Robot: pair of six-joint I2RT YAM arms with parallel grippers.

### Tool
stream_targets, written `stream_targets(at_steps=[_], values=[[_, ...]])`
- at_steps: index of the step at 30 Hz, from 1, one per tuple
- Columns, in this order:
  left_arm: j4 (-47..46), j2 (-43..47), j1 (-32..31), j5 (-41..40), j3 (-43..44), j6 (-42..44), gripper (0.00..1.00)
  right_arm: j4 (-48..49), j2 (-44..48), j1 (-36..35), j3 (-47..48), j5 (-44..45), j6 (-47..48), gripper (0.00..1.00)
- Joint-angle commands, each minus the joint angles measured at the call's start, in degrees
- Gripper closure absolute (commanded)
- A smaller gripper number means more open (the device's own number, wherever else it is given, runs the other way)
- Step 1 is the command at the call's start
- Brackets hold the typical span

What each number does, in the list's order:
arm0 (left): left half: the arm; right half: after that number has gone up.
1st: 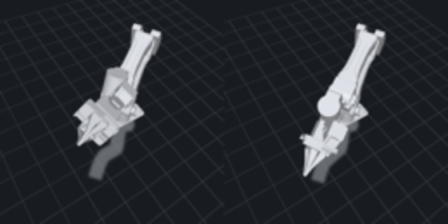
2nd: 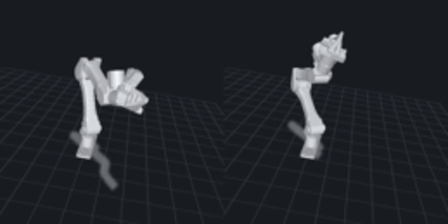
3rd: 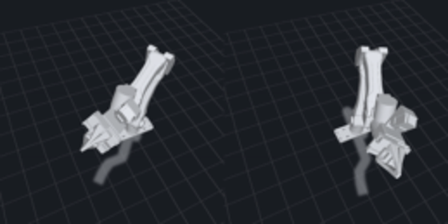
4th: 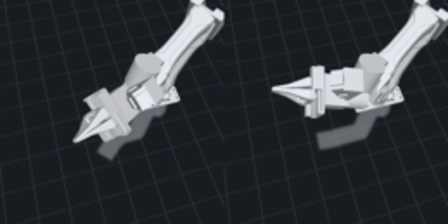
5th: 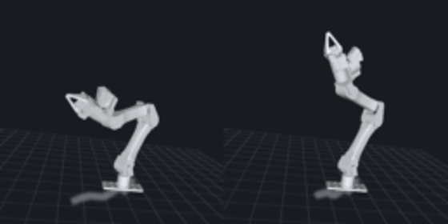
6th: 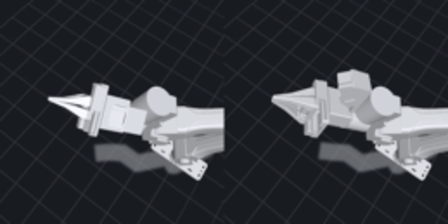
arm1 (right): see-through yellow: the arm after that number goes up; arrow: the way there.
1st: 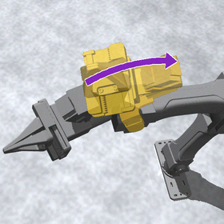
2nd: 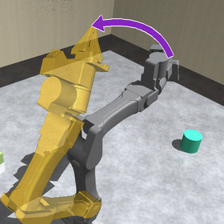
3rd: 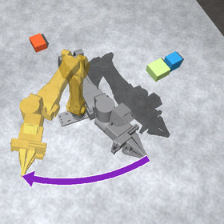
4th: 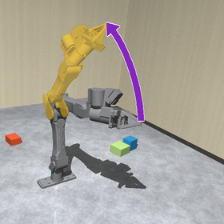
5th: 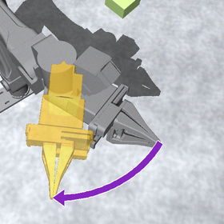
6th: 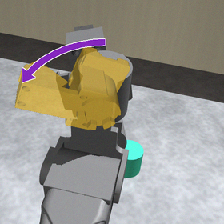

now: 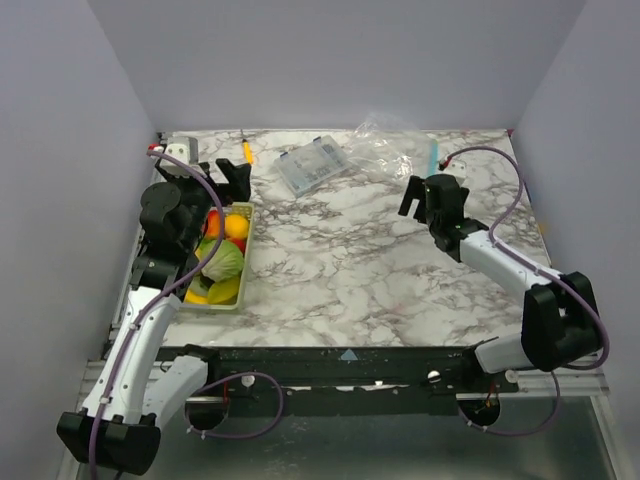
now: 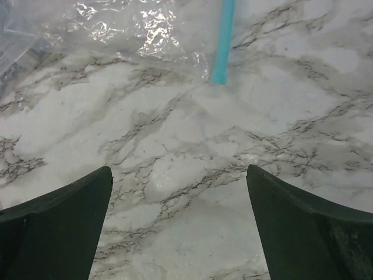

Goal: Place the food in the zip-top bag and seal the zipper

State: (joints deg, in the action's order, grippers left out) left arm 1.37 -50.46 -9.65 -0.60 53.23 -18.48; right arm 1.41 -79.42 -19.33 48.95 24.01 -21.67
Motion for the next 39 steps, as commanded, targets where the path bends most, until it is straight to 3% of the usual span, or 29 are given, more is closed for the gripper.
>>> stream_targets(at_steps=[1, 6, 15, 27, 32, 39], values=[[6.06, -0.34, -4.32, 6.32, 3.60, 8.89, 0.01, -0.71, -4.00, 0.25, 5.73, -6.57, -3.90, 0.00], [7.08, -0.31, -8.78, 6.44, 3.51, 13.03, 0.01, 0.36, -10.29, 1.99, 9.94, -11.87, -7.94, 0.00], [6.62, -0.05, -10.55, 14.56, 1.26, 8.99, 0.01, 11.97, -18.39, 12.84, 10.89, -29.18, -18.64, 0.00], [6.46, 2.10, -12.93, 15.54, 0.73, 8.29, 0.01, 24.55, -33.26, 24.54, 16.32, -45.41, -27.46, 0.01], [6.54, 1.77, -14.12, 16.03, 0.82, 8.55, 0.01, 27.05, -40.97, 26.83, 22.31, -50.67, -30.45, 0.19], [7.18, 0.42, -14.37, 17.44, 1.74, 8.20, 0.01, 32.85, -47.33, 28.73, 25.67, -54.54, -35.78, 0.29]])
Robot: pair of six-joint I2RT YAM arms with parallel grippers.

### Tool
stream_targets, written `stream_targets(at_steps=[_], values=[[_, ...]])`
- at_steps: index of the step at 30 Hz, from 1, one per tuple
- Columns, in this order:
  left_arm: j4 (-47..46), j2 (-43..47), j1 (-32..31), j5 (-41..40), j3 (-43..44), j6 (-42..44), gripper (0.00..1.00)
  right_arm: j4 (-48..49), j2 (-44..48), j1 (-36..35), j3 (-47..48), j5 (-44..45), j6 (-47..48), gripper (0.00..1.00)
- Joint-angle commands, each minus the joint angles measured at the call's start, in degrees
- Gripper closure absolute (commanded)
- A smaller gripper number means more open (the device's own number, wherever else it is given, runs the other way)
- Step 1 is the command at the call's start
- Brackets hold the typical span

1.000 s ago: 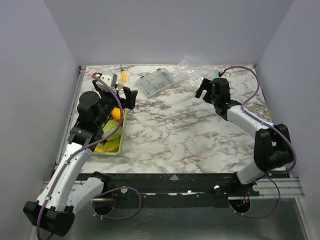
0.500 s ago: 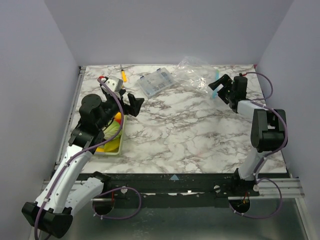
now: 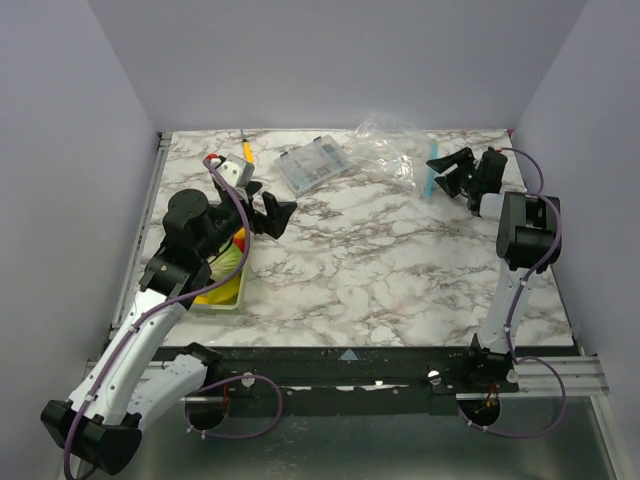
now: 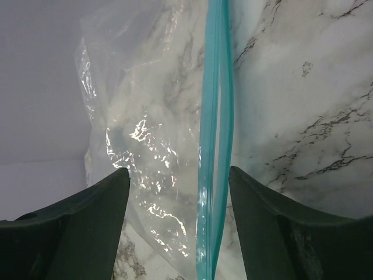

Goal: Place the food in the zip-top bag and seal the zipper

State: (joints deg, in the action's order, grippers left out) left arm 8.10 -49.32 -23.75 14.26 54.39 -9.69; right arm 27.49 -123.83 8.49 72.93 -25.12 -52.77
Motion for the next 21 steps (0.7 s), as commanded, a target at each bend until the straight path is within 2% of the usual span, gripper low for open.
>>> stream_targets(at_steps=[1, 4, 6, 12, 16, 19, 21], values=[[0.56, -0.84, -0.32, 2.77, 0.69, -0.59, 0.01, 7.32, -3.73, 1.04, 2.00, -6.13, -5.36, 0.32], [0.76, -1.29, -0.41, 3.45, 0.95, -0.77, 0.01, 9.05, -5.72, 1.00, 3.23, -7.93, -7.30, 0.40], [0.94, -1.48, -0.42, 3.67, 1.19, -0.85, 0.01, 11.82, -6.45, 1.06, 2.73, -8.44, -8.69, 0.50], [0.88, -1.49, -0.50, 4.12, 1.23, -0.93, 0.01, 19.76, -9.98, 1.02, 3.01, -10.91, -14.94, 0.62], [0.89, -1.67, -0.60, 4.59, 1.24, -1.20, 0.01, 24.76, -11.45, 1.05, 2.65, -12.12, -18.94, 0.79], [0.68, -1.44, -0.60, 4.79, 1.15, -1.44, 0.01, 25.99, -9.42, 1.05, 0.63, -12.94, -19.70, 0.99], [0.44, -1.37, -0.60, 5.27, 0.98, -1.77, 0.01, 25.84, -6.25, 1.00, -2.45, -13.41, -19.33, 1.00]])
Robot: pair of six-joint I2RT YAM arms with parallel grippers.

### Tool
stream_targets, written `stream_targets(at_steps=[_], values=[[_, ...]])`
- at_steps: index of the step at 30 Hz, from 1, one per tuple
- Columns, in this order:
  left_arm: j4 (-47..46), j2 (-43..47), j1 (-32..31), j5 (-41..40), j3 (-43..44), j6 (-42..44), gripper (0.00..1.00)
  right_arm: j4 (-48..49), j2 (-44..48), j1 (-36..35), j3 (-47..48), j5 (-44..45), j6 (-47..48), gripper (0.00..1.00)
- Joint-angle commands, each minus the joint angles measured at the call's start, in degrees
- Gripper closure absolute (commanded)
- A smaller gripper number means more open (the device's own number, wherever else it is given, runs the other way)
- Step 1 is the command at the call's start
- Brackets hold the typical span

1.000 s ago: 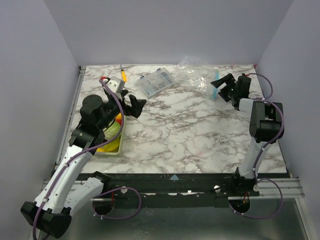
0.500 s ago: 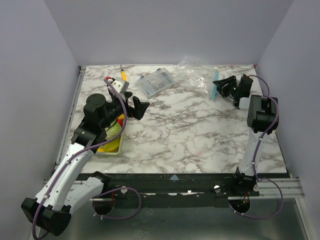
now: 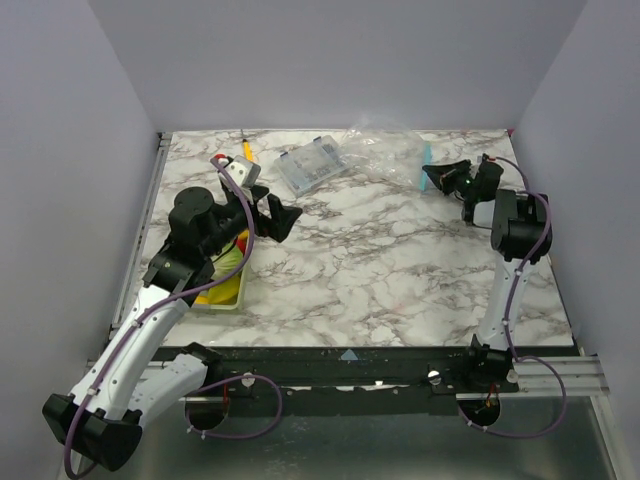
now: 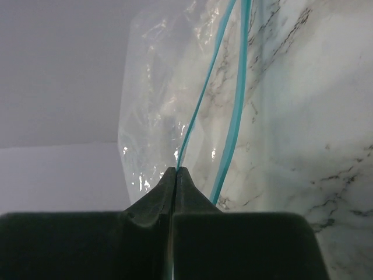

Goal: Place the food in the zip-top bag and seal the zipper

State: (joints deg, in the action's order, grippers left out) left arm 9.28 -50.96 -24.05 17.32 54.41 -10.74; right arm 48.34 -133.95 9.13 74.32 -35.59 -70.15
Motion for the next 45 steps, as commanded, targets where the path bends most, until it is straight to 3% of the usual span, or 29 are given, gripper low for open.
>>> stream_targets(at_steps=[1, 3, 11, 17, 21, 25, 28, 35, 38, 41, 45], values=[[-0.83, 0.30, -0.33, 2.42, 0.82, -0.93, 0.01, 4.86, 5.78, 0.37, -5.63, -3.11, -1.75, 1.00], [-0.88, 0.29, -0.32, 2.88, 0.87, -1.28, 0.01, 1.29, 10.84, 0.37, -9.39, -3.17, 0.20, 1.00], [-1.83, -0.60, -0.36, 5.58, 0.84, -4.37, 0.03, -37.96, 39.22, 0.38, -19.38, 4.55, 25.47, 1.00], [-1.62, -2.56, -0.38, 7.55, 1.29, -6.48, 0.04, -69.84, 60.34, 0.42, -15.64, 26.69, 42.34, 1.00], [-1.92, -3.66, -0.47, 8.50, 1.72, -9.05, 0.05, -80.69, 68.30, 0.34, -7.65, 30.48, 48.25, 1.00], [-0.51, -5.72, -0.99, 7.77, 2.64, -15.81, 0.09, -85.58, 70.58, -2.00, -1.44, 28.10, 51.16, 1.00], [2.51, -7.39, -1.00, 9.25, 4.16, -21.14, 0.11, -87.49, 70.41, -8.21, -0.68, 30.81, 50.65, 1.00], [7.25, -10.51, -0.91, 11.08, 8.16, -20.05, 0.12, -83.29, 61.99, -43.66, -5.07, 53.37, 44.45, 1.00], [9.89, -12.03, -0.78, 8.49, 9.79, -16.68, 0.14, -81.72, 55.14, -54.13, -4.85, 58.41, 40.90, 1.00], [9.74, -11.97, -0.45, 5.11, 7.85, -15.19, 0.18, -74.78, 52.58, -58.52, -8.03, 56.70, 39.47, 1.00], [7.42, -11.51, 0.82, 7.57, 4.36, -17.74, 0.20, -66.42, 52.84, -61.09, -12.01, 52.83, 38.51, 1.00]])
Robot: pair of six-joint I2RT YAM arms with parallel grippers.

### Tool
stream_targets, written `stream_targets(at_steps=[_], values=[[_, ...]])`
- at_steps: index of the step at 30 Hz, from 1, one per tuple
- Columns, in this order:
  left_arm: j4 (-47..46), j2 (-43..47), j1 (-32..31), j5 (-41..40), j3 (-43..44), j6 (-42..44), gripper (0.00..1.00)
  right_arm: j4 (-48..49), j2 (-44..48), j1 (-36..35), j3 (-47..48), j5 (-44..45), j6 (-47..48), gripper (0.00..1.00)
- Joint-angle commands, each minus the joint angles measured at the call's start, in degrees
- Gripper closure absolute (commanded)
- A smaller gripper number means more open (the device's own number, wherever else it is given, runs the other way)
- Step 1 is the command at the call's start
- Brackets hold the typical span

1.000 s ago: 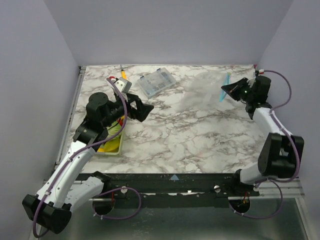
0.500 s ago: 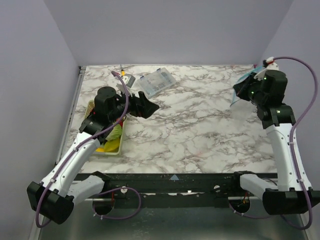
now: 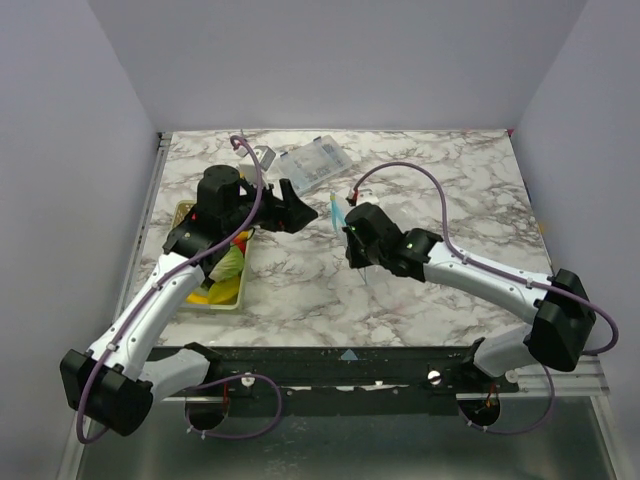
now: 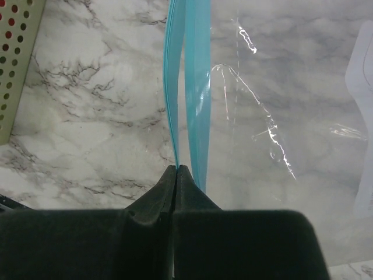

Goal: Place the food in the zip-top bag and seal the zipper

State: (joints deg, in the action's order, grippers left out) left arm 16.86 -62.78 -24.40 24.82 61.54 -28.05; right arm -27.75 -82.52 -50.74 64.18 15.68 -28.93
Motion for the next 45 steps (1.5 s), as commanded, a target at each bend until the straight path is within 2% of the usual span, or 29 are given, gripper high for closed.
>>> stream_targets(at_steps=[1, 3, 7, 13, 16, 18, 38, 40, 45], values=[[-0.44, 0.27, 1.21, 0.16, -3.05, -0.97, 0.20, 11.01, 1.37, -1.50, -2.24, 0.82, -2.48, 1.00], [-1.49, 0.06, 1.60, 1.16, -3.75, -2.42, 0.21, 12.62, 1.12, -2.18, -3.02, 0.23, -2.48, 1.00], [-3.27, -2.03, 3.73, 4.84, -4.89, -5.92, 0.28, 14.43, 1.43, -3.20, -4.46, 1.00, -3.51, 1.00], [-4.43, -8.34, 4.81, 10.61, -5.30, -9.60, 0.36, 17.84, 2.28, -4.20, -6.32, 0.31, -5.16, 1.00], [-3.05, -12.28, 4.80, 12.41, -4.28, -10.18, 0.49, 19.29, 2.54, -4.73, -6.86, 0.60, -6.21, 1.00], [-2.35, -14.75, 4.80, 13.47, -3.63, -10.42, 0.53, 19.92, 2.25, -4.93, -6.98, -0.19, -6.46, 1.00], [1.02, -21.67, 2.19, 9.82, -1.02, -8.21, 0.52, 19.35, -1.16, -9.33, -3.91, 2.32, -5.75, 1.00], [1.36, -22.09, 2.03, 9.75, -0.66, -7.69, 0.58, 17.72, -2.24, -10.33, -2.41, 3.38, -5.67, 1.00], [2.16, -21.71, 1.68, 9.87, -0.20, -6.08, 0.86, 8.08, -5.33, -12.25, 4.09, 7.24, -7.76, 0.97]])
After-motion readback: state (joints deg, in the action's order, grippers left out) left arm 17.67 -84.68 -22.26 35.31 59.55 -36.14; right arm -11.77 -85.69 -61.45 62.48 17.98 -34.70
